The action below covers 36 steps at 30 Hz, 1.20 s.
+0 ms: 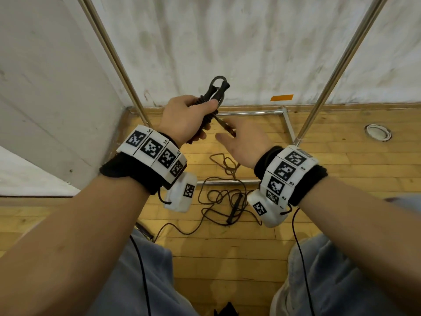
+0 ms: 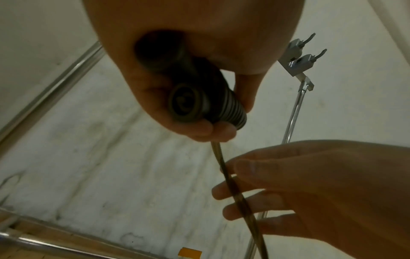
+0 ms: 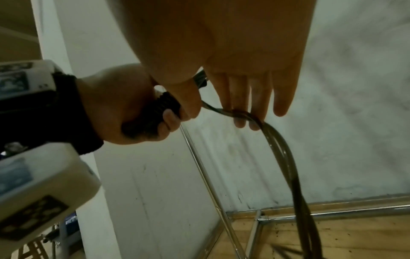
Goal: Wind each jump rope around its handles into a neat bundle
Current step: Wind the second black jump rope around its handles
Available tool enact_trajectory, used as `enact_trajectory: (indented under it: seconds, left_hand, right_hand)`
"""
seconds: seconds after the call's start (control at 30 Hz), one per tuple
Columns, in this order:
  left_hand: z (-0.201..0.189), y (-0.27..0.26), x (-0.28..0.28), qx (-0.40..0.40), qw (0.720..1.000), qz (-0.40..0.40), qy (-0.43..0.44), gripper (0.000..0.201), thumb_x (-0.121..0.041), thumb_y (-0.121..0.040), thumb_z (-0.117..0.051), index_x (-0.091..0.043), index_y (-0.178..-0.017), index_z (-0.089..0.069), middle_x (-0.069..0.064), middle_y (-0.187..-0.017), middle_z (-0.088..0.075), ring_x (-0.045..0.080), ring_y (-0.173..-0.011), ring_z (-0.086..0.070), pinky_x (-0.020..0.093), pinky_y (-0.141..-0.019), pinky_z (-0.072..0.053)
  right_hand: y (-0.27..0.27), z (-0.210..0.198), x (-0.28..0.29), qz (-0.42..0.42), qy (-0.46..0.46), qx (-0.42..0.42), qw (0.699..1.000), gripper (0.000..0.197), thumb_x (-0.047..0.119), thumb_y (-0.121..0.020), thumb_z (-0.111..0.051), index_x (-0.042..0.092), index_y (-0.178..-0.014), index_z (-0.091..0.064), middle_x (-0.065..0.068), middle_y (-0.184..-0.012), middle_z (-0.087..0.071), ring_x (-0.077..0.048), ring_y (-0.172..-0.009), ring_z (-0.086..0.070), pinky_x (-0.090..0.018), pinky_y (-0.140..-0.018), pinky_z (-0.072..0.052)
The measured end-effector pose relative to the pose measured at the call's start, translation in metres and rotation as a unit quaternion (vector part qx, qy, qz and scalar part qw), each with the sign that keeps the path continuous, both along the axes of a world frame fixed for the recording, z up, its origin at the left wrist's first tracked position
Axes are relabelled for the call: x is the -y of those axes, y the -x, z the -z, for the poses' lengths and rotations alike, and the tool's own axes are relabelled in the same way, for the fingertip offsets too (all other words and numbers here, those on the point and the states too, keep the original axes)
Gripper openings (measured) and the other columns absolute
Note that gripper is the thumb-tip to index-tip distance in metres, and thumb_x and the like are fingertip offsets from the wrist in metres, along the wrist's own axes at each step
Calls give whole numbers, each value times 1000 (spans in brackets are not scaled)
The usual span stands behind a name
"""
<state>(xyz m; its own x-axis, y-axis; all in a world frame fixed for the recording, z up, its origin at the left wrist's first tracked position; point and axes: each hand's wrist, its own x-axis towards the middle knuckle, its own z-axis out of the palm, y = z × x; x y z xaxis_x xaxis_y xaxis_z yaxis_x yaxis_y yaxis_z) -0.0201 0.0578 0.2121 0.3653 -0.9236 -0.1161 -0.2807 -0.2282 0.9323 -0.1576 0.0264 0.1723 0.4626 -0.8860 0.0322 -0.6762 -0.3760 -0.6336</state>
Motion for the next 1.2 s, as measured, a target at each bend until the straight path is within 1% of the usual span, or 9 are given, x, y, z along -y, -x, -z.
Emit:
enact_trajectory:
  seconds: [0.17,0.33,0.57,0.7,0.83,0.93,1.07,1.13,1.2]
  left_hand:
    - [-6,0,-6,-27,998,60,14,20,-34,-89,-64,-15,-89,-69,5,-63,-66,19,-48,-58,22,-42,-43]
    - [-11,-2,-11,-46,992,110,45,21,-30,-92,-61,-11,-99,-67,10,-68,-66,21,-52,-59,29,-50,-45]
    - [-22,-7,-15,-52,987,119,91,15,-25,-92,-60,-12,-95,-66,12,-69,-66,21,-51,-59,29,-50,-48]
    - [-25,-14,-16,-6,992,71,101,15,-27,-90,-64,-17,-101,-65,6,-71,-67,23,-54,-59,41,-60,-48]
    - [-24,-13,-17,59,991,58,105,19,-26,-90,-64,-20,-108,-61,4,-73,-67,14,-51,-60,22,-47,-45]
    - [-26,-11,-20,68,989,68,114,16,-25,-91,-63,-21,-106,-60,5,-75,-66,14,-53,-60,21,-48,-47]
    - [-30,-1,-26,40,985,104,133,11,-24,-91,-62,-26,-102,-59,6,-75,-67,15,-54,-61,17,-45,-42]
    - [-29,10,-29,20,980,150,130,11,-18,-91,-63,-20,-102,-59,6,-72,-65,11,-52,-60,15,-43,-40]
    - [-26,22,-30,14,976,181,120,12,-16,-90,-63,-13,-102,-60,5,-71,-65,7,-51,-59,14,-43,-40]
  right_hand:
    - [0,4,8,29,-48,84,995,25,15,-94,-49,18,-115,-60,-1,-93,-66,-19,-82,-63,-25,-61,-44]
    - [-4,7,7,9,-123,157,980,21,18,-100,-37,22,-103,-57,1,-80,-58,-18,-79,-58,-19,-63,-44]
    - [-9,0,-3,-56,-127,202,969,28,30,-99,-41,30,-75,-55,15,-46,-44,-2,-41,-36,-20,-45,-31]
    - [-4,-14,1,-86,-204,201,954,38,37,-97,-44,18,-65,-53,8,-45,-34,-10,-40,-29,-25,-44,-26]
    - [-2,-23,1,-106,-293,243,919,45,32,-100,-39,16,-58,-34,1,-51,-27,-14,-44,-22,-26,-43,-24]
    - [2,-28,6,-105,-343,219,907,49,33,-98,-40,19,-52,-29,3,-49,-26,-11,-43,-18,-22,-42,-19]
    - [14,-33,24,-36,-164,172,971,38,26,-91,-54,17,-56,-45,8,-48,-37,-8,-41,-32,-25,-47,-29]
    - [15,-24,38,14,-12,39,999,22,29,-95,-44,13,-88,-58,0,-74,-56,-10,-67,-52,-32,-64,-43]
    - [10,-12,45,49,90,-145,984,25,24,-92,-40,13,-109,-54,-11,-109,-56,-28,-102,-53,-42,-87,-46]
